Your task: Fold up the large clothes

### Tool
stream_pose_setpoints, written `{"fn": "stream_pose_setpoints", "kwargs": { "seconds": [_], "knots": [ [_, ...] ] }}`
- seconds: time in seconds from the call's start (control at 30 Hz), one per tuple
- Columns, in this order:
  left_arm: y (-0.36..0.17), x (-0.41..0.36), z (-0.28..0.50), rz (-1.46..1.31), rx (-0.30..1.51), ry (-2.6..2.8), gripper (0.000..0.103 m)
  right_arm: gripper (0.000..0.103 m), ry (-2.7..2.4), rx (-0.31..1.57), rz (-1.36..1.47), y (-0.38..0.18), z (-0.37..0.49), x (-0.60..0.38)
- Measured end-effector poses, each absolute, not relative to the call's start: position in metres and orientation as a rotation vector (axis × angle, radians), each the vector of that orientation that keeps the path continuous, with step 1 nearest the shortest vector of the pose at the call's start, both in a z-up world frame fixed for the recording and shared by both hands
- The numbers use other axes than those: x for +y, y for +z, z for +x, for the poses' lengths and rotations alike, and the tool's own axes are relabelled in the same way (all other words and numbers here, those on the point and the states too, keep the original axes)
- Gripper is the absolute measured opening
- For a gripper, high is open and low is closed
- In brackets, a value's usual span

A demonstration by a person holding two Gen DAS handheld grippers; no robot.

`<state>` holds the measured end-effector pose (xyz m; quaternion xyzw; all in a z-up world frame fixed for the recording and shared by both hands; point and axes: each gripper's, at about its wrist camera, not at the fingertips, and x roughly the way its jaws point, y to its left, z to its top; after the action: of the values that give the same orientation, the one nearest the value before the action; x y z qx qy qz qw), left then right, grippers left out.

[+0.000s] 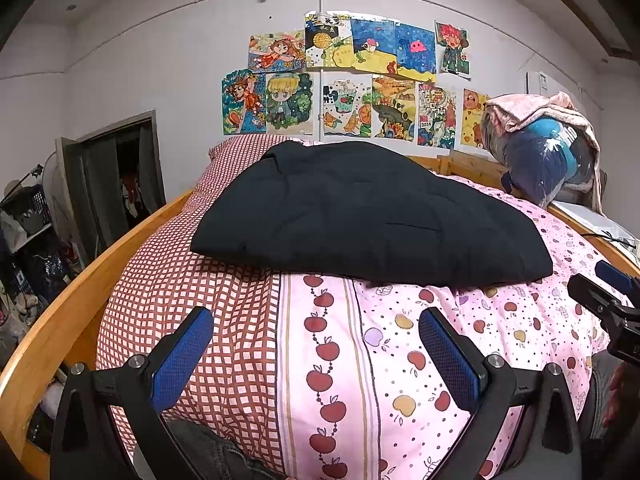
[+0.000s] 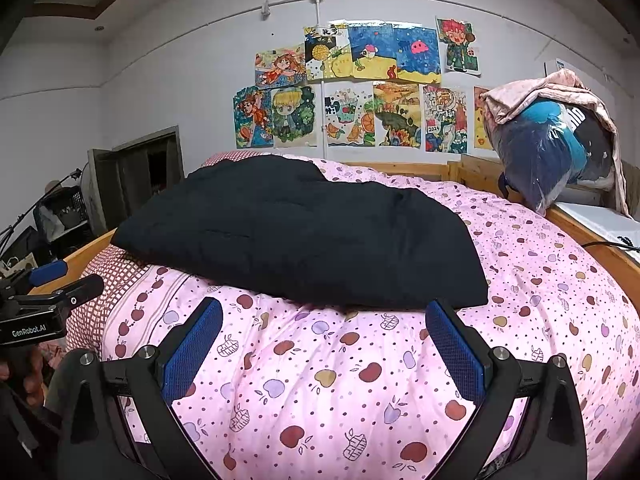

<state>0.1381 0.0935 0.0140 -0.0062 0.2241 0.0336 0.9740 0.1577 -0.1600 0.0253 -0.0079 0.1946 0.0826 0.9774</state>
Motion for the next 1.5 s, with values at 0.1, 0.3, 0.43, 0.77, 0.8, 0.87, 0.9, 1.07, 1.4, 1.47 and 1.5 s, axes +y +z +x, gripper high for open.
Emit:
{"fn": "stream_pose_setpoints", "kwargs": {
  "seconds": [0.1,0.3,0.43,0.77,0.8,0.87,0.9,1.07,1.4,1.47,1.5],
  "knots": [
    [0.0138,0.0933,0.1376,-0.010,0.450,0.067,0.103,0.100,0.166,0.390,-0.016,0.0249,0.1576,-0.1602],
    [0.0135,0.0937,0.1369,-0.010,0.450,0.067,0.103,0.100,0.166,0.387,-0.017,0.0251,0.1566,-0.1603],
    [0.0134,0.0937,0.1368,-0.009,0.450,0.066,0.103,0.100,0.167,0.388,-0.016,0.0250,0.1566,-0.1604],
    [0.0138,0.0932,0.1363,-0.008,0.450,0.066,0.103,0.100,0.166,0.386,-0.016,0.0262,0.1554,-0.1611],
    [0.0137,0.0932,0.1363,-0.008,0.451,0.066,0.103,0.100,0.166,0.387,-0.016,0.0259,0.1555,-0.1608],
    [0.0138,0.0931,0.1363,-0.007,0.450,0.067,0.103,0.100,0.166,0.387,-0.016,0.0261,0.1554,-0.1613],
    [0.0137,0.0932,0.1363,-0.007,0.451,0.067,0.103,0.100,0.166,0.387,-0.015,0.0259,0.1554,-0.1610],
    [0.0138,0.0935,0.1363,-0.007,0.450,0.066,0.103,0.100,0.166,0.385,-0.017,0.0259,0.1552,-0.1609],
    [0.0140,0.0929,0.1358,-0.006,0.450,0.067,0.103,0.100,0.165,0.383,-0.016,0.0267,0.1544,-0.1605],
    [0.0139,0.0929,0.1354,-0.005,0.450,0.067,0.103,0.100,0.166,0.385,-0.015,0.0267,0.1543,-0.1606],
    [0.0140,0.0926,0.1357,-0.006,0.450,0.067,0.103,0.100,0.165,0.384,-0.015,0.0267,0.1541,-0.1606]
  ]
}}
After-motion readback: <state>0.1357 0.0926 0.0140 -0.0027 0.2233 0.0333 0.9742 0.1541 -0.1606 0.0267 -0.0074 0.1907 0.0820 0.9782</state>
